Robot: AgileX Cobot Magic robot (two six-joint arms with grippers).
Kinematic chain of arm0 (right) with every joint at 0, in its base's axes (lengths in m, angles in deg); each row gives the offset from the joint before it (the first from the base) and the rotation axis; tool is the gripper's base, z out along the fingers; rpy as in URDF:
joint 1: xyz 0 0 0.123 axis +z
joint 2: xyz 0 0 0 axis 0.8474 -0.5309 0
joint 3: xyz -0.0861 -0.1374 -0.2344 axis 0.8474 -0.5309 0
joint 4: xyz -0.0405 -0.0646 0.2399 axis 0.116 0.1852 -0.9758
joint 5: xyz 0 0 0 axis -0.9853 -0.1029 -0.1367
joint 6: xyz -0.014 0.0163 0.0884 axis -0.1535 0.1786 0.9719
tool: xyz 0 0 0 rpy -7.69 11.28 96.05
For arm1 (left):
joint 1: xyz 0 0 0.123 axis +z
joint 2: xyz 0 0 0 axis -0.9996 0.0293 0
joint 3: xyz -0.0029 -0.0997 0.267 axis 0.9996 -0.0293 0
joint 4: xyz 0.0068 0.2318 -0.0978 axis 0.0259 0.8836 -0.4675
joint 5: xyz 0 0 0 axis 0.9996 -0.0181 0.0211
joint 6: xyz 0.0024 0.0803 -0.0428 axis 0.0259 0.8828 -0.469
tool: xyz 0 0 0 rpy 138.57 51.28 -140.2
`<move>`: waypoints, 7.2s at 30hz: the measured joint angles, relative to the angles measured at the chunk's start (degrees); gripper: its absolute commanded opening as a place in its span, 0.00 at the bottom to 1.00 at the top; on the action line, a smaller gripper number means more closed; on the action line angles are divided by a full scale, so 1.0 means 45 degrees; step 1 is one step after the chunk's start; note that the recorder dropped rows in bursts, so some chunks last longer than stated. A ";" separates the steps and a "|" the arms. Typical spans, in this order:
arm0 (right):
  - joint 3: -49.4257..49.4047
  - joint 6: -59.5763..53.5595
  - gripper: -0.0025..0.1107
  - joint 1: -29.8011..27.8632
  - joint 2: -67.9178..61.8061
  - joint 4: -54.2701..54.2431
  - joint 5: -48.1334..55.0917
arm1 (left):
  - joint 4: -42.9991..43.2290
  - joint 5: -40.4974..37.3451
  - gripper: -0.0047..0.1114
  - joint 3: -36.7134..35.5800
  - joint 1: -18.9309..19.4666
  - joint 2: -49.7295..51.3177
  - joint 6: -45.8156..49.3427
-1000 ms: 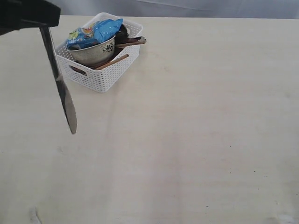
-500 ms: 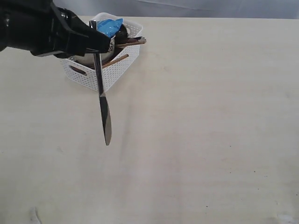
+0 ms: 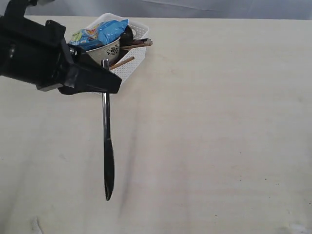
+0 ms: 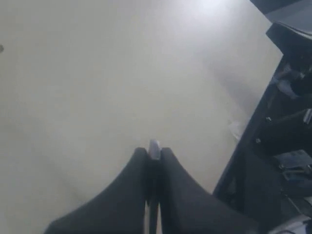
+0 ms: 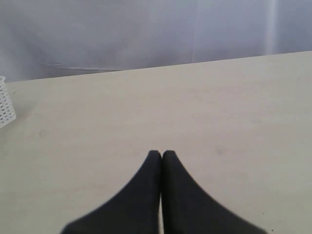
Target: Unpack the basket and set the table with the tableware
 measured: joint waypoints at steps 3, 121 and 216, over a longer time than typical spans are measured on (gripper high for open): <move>0.0000 0.0000 0.03 0.0019 0.0000 0.0000 0.0000 | -0.0173 -0.1529 0.04 -0.0018 0.1545 0.0842 -0.0037; 0.0000 0.0000 0.03 0.0019 0.0000 0.0000 0.0000 | 0.1284 -0.0301 0.04 0.2402 0.3071 0.3039 -0.0479; 0.0000 0.0000 0.03 0.0019 0.0000 0.0000 0.0000 | 0.9647 -0.3759 0.04 1.6917 -0.1190 1.0572 -0.4226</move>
